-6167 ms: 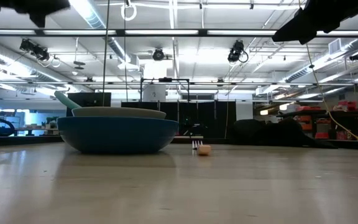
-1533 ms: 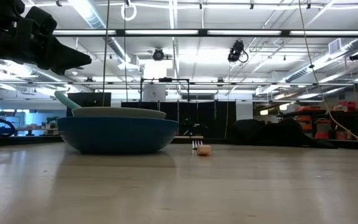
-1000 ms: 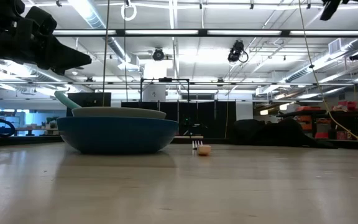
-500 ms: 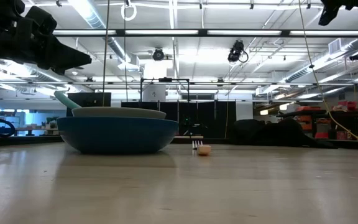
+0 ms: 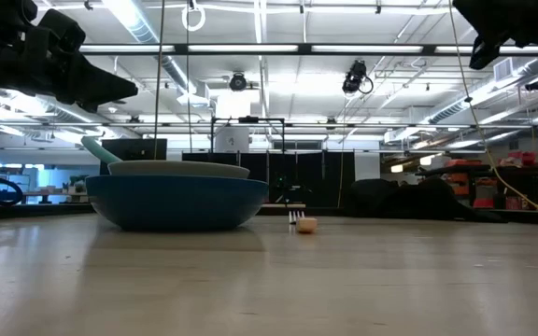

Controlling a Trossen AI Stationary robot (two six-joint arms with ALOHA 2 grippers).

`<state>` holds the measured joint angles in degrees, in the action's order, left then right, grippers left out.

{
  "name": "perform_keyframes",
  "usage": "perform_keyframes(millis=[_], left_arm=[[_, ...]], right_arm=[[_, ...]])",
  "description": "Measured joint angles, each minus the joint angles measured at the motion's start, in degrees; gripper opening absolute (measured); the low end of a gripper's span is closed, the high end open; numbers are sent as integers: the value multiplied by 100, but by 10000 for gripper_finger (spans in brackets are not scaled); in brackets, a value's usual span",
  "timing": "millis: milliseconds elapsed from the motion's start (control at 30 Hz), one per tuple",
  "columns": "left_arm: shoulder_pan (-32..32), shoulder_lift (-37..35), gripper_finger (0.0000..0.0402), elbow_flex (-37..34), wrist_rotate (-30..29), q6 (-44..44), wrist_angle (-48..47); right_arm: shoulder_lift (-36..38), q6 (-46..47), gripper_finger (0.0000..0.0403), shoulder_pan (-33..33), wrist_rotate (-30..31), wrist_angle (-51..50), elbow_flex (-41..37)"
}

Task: Set table place
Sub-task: Return to Home Position

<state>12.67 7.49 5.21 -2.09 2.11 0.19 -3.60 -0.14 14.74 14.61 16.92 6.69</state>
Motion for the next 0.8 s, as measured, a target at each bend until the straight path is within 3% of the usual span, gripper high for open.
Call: perform_keyframes(millis=[300, 533, 800], left_arm=[[0, 0, 82, 0, 0, 0, 2], [0, 0, 84, 0, 0, 0, 2], [0, 0, 91, 0, 0, 0, 2]], right_arm=[[0, 113, 89, 2, -15, -36, -134], [0, 185, 89, 1, 43, -611, -134], [-2, -312, 89, 0, 535, -1334, -134]])
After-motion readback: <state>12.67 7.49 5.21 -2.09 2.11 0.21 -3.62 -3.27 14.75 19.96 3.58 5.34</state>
